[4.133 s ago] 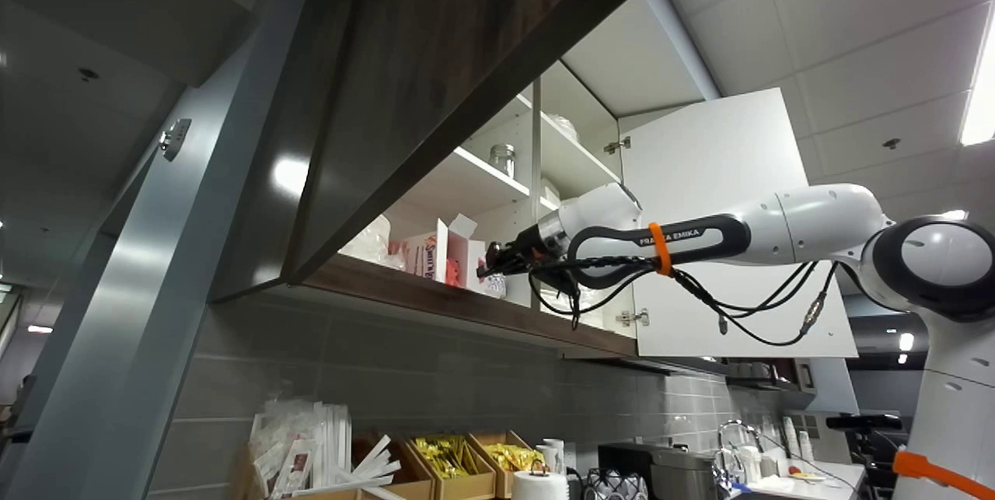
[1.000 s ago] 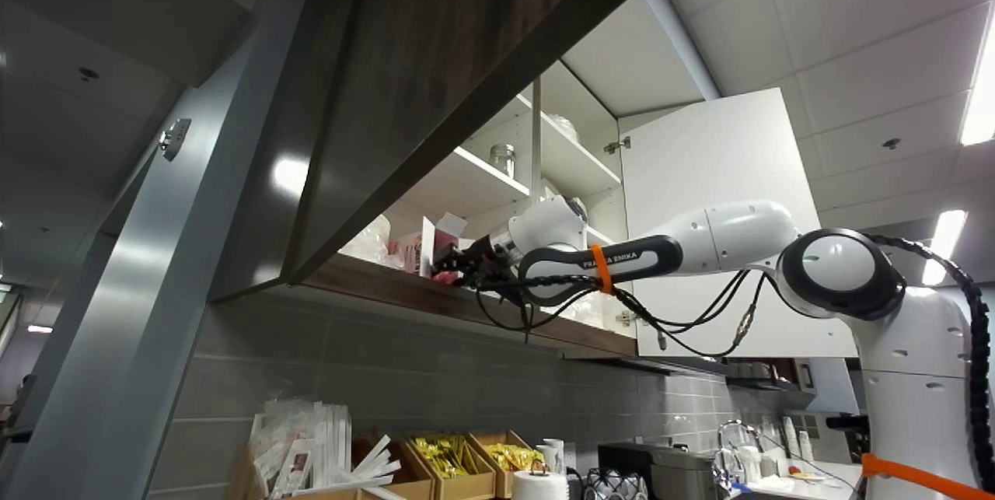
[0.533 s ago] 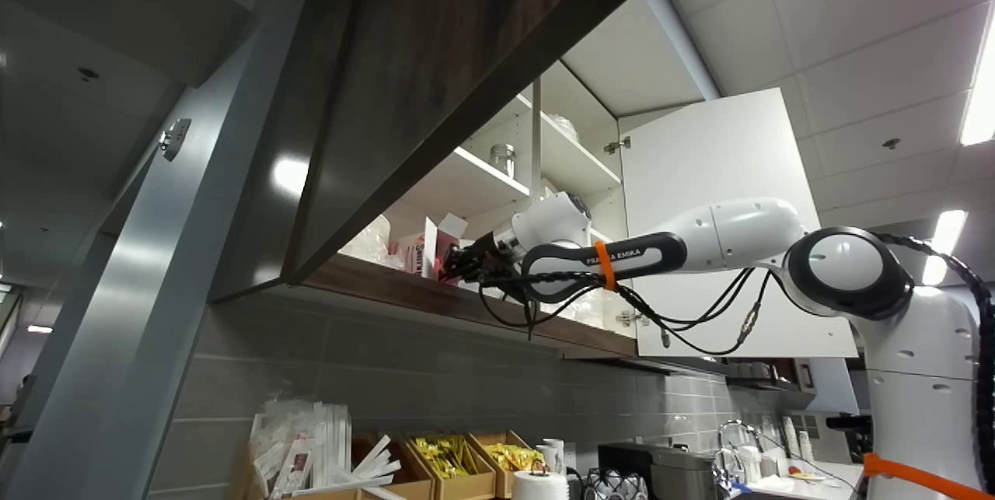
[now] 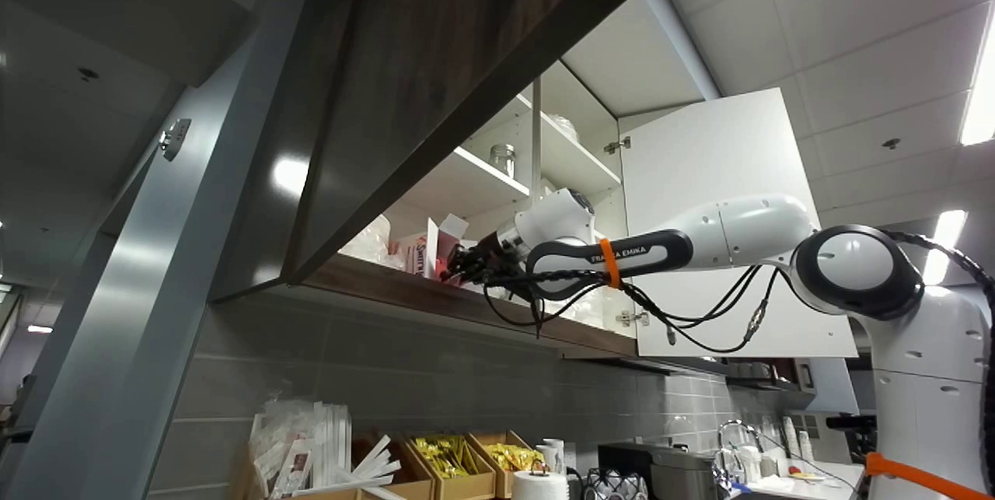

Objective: Put the pink object in the box in the top cabinet

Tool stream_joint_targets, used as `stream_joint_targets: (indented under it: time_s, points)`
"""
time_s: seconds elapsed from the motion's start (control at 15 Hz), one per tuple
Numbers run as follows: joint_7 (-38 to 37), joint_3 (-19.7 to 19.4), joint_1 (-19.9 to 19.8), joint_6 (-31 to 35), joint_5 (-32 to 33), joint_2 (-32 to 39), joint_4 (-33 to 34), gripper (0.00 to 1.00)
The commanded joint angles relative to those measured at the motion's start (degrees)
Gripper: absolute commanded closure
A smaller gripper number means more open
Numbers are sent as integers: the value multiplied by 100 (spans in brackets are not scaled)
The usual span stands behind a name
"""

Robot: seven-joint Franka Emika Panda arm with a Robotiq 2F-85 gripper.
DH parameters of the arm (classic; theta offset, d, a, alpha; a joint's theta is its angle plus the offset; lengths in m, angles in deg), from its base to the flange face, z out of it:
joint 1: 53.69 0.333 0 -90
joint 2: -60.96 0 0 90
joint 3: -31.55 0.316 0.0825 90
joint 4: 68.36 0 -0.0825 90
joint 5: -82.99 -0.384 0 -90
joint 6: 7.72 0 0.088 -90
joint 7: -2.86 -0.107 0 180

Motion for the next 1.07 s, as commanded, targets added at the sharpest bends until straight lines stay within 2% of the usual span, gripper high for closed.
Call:
stream_joint_targets:
  time_s: [0.0, 0.27, 0.47, 0.53, 0.67, 1.0]
  points:
    - [1, -68, 20, -171, -74, -225, -210, 34]
    - [20, -82, 33, -172, -85, -255, -244, 4]
    - [56, -99, 64, -170, -118, -268, -258, 0]
    - [67, -104, 75, -170, -128, -270, -261, 25]
    - [90, -118, 92, -173, -150, -285, -273, 26]
    - [109, -194, 132, -163, -180, -375, -372, 68]
